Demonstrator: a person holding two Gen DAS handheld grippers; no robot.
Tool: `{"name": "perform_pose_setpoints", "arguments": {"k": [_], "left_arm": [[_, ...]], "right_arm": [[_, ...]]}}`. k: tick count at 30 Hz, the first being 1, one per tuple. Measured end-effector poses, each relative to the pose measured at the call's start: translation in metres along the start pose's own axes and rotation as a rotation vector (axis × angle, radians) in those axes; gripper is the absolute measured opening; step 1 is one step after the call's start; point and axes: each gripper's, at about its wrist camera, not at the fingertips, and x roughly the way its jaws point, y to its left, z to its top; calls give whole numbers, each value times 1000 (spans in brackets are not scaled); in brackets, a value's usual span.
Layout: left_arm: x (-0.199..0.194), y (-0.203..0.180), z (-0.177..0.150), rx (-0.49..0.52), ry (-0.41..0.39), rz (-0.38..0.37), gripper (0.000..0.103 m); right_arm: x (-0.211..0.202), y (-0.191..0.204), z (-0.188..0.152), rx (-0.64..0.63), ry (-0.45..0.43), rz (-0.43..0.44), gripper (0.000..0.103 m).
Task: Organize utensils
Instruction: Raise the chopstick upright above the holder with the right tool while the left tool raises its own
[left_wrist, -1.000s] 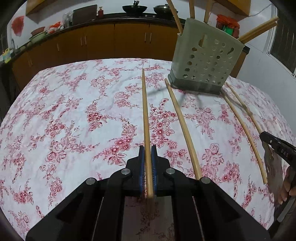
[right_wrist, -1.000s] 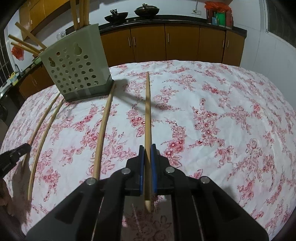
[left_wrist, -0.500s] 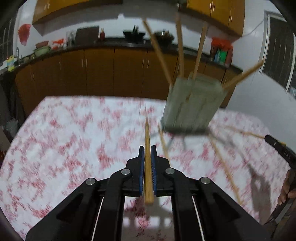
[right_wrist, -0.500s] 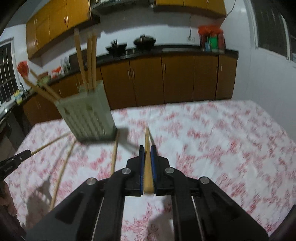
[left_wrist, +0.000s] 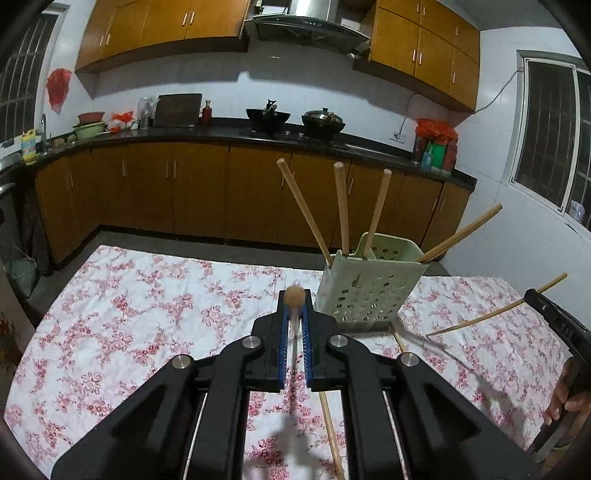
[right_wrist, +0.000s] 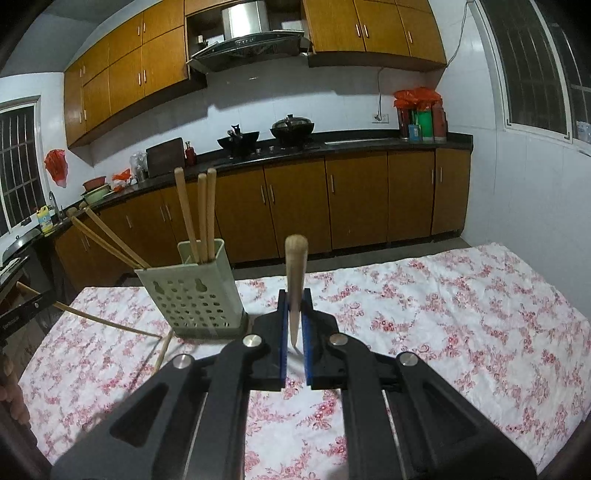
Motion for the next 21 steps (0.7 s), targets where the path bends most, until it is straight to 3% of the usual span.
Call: {"name": "perform_pose_setpoints", "arguments": {"k": [11, 21], "left_arm": [[-19, -4, 28, 3, -69, -42, 7], [-35, -42, 76, 23, -231, -117, 7]], "right_arm": [[-36, 2, 40, 35, -100, 100, 8], [-64, 28, 82, 36, -204, 240, 8]]}}
